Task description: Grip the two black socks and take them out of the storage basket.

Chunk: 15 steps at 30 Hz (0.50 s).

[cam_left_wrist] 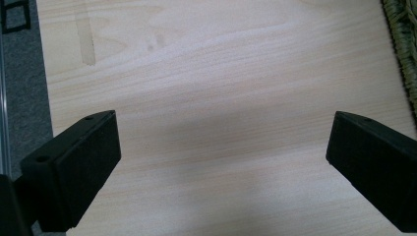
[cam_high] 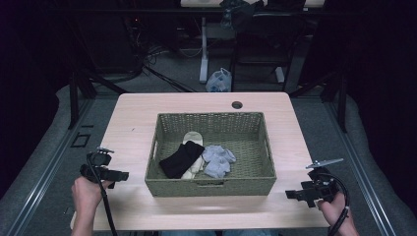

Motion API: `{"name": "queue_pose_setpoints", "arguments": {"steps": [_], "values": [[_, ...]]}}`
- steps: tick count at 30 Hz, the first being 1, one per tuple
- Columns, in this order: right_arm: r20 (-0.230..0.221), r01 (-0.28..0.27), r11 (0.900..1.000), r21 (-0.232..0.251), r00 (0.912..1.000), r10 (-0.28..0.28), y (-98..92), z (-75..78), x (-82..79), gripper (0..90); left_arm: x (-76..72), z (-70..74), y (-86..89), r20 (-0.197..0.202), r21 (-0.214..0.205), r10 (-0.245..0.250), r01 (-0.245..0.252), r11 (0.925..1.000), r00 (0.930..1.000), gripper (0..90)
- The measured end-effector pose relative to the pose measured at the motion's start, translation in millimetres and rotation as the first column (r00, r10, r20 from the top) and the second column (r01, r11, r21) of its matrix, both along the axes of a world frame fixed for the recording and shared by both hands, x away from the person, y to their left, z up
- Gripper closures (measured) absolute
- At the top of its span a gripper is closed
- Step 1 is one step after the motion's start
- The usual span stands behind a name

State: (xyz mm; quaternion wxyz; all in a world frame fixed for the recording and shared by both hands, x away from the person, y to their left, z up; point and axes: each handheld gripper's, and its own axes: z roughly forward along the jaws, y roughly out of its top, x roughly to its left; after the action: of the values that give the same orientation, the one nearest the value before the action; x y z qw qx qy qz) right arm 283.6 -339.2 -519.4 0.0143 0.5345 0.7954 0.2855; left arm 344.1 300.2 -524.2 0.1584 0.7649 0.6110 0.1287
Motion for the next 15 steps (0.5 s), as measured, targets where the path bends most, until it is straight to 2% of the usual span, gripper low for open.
{"name": "queue_pose_setpoints", "arguments": {"steps": [11,13,15], "values": [[0.000,0.002,1.0000,0.001,1.0000,-0.002,-0.2,-0.1,-0.6,16.8,0.7,5.6,-8.0,0.018,-0.025,-0.019,0.019,0.9995,0.9997,0.2],[0.001,0.004,1.0000,0.003,1.0000,-0.004,0.2,0.1,-0.5,16.7,0.0,14.4,-12.0,0.025,-0.042,-0.028,0.029,0.9987,0.9993,0.1],[-0.005,-0.001,1.0000,0.002,1.0000,0.001,0.5,-0.1,-0.3,16.7,-0.2,22.4,-15.1,0.044,-0.040,-0.036,0.038,0.9985,0.9984,0.1]]}}
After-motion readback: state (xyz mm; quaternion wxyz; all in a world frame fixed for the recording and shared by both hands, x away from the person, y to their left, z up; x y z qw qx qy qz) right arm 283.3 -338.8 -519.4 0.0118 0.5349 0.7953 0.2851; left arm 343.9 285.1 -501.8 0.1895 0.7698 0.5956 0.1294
